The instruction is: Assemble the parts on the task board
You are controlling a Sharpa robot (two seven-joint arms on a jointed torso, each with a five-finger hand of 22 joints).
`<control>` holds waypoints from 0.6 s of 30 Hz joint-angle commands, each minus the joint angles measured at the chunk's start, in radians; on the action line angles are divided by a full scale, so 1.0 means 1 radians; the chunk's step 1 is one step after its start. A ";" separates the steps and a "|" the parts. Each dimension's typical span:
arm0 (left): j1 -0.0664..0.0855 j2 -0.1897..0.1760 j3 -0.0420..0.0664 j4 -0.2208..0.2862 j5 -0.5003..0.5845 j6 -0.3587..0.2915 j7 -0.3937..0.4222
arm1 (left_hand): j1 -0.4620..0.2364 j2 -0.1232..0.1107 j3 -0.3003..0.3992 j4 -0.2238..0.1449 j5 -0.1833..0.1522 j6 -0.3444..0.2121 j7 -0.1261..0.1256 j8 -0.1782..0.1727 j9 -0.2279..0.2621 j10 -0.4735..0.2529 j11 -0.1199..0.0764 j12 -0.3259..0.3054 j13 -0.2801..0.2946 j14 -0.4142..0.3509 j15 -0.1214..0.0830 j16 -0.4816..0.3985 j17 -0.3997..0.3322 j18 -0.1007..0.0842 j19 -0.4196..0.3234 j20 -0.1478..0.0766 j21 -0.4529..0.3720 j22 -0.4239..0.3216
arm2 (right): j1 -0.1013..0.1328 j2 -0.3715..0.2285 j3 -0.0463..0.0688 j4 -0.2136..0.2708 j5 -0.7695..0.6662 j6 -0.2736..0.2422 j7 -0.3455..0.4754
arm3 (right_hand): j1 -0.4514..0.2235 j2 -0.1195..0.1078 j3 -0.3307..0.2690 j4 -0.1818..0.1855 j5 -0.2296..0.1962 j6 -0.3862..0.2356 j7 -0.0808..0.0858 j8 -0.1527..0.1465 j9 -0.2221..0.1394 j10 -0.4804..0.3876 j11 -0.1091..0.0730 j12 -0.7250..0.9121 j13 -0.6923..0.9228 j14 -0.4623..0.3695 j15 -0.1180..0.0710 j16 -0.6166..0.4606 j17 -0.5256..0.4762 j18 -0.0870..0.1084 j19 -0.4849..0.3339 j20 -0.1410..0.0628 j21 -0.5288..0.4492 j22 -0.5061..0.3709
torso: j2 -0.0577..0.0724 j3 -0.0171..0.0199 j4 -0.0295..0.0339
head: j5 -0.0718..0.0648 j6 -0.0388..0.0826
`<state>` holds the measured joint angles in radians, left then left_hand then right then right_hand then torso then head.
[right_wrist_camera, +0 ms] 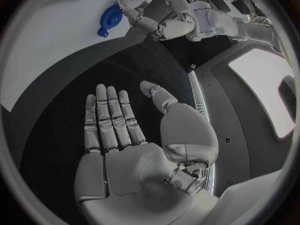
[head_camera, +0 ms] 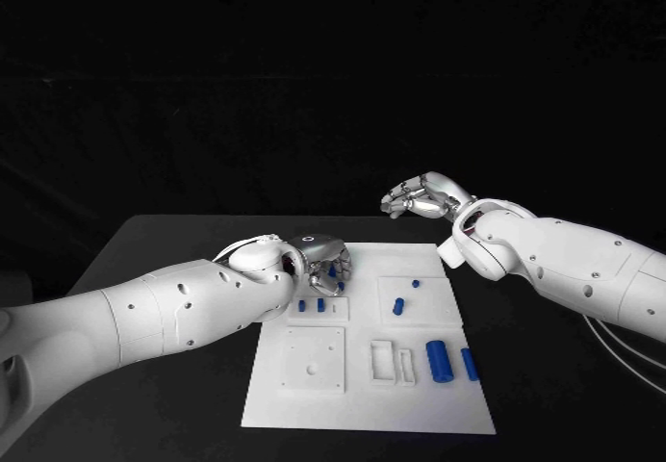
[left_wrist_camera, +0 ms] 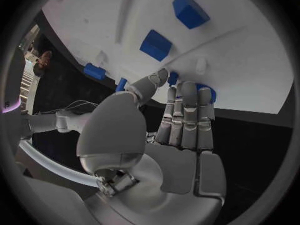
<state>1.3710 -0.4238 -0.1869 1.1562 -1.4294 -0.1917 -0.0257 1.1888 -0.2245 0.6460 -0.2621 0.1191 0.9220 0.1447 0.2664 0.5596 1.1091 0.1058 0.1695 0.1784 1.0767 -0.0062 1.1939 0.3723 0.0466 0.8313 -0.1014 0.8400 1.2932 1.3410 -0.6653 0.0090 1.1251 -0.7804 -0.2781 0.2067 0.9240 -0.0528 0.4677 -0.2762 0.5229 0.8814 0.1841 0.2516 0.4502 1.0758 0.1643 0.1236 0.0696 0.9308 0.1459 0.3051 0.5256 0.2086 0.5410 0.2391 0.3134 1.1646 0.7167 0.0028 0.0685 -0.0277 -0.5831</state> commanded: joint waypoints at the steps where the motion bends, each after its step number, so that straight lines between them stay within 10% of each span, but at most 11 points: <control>1: -0.006 0.008 0.001 -0.006 -0.017 0.029 -0.010 | 0.003 0.015 0.004 0.002 0.004 0.006 -0.005 0.000 -0.002 0.014 -0.002 -0.004 -0.002 0.007 -0.002 0.010 0.005 0.025 0.006 -0.004 0.006 0.003 | 0.000 0.000 0.001 0.002 0.001 0.011 0.009 | -0.007 -0.002 -0.002 -0.001 0.006 -0.008 0.000 0.006 -0.001 0.006 -0.001 -0.005 -0.001 0.003 0.002 -0.006 -0.002 0.009 -0.004 0.002 -0.005 0.001 | 0.000 -0.0002 0.0009 | 0.000 0.000; 18: -0.015 0.013 0.001 -0.025 -0.018 0.056 -0.011 | 0.008 0.055 0.004 -0.001 0.001 0.035 -0.015 0.012 -0.010 0.072 -0.019 -0.004 -0.001 0.032 -0.020 0.059 0.030 0.029 0.032 -0.016 0.024 0.019 | 0.000 0.001 0.001 0.003 0.001 0.011 0.010 | -0.007 -0.002 -0.002 -0.001 0.007 -0.008 0.000 0.006 -0.001 0.006 -0.001 -0.006 -0.001 0.003 0.002 -0.006 -0.002 0.009 -0.004 0.002 -0.005 0.002 | 0.001 0.0000 0.0019 | -0.003 -0.005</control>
<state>1.3635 -0.4102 -0.1811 1.1336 -1.4370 -0.1857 -0.0263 1.1946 -0.1779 0.6487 -0.2649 0.1191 0.9536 0.1312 0.2755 0.5497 1.1762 0.0867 0.1617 0.1739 1.1048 -0.0265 1.2510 0.4009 0.0625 0.8609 -0.1093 0.8625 1.3081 1.3411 -0.6649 0.0092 1.1274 -0.7803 -0.2781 0.2067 0.9240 -0.0528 0.4677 -0.2762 0.5229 0.8815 0.1841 0.2516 0.4504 1.0758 0.1643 0.1236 0.0696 0.9308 0.1459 0.3051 0.5249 0.2086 0.5410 0.2391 0.3134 1.1654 0.7176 0.0023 0.0691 -0.0313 -0.5867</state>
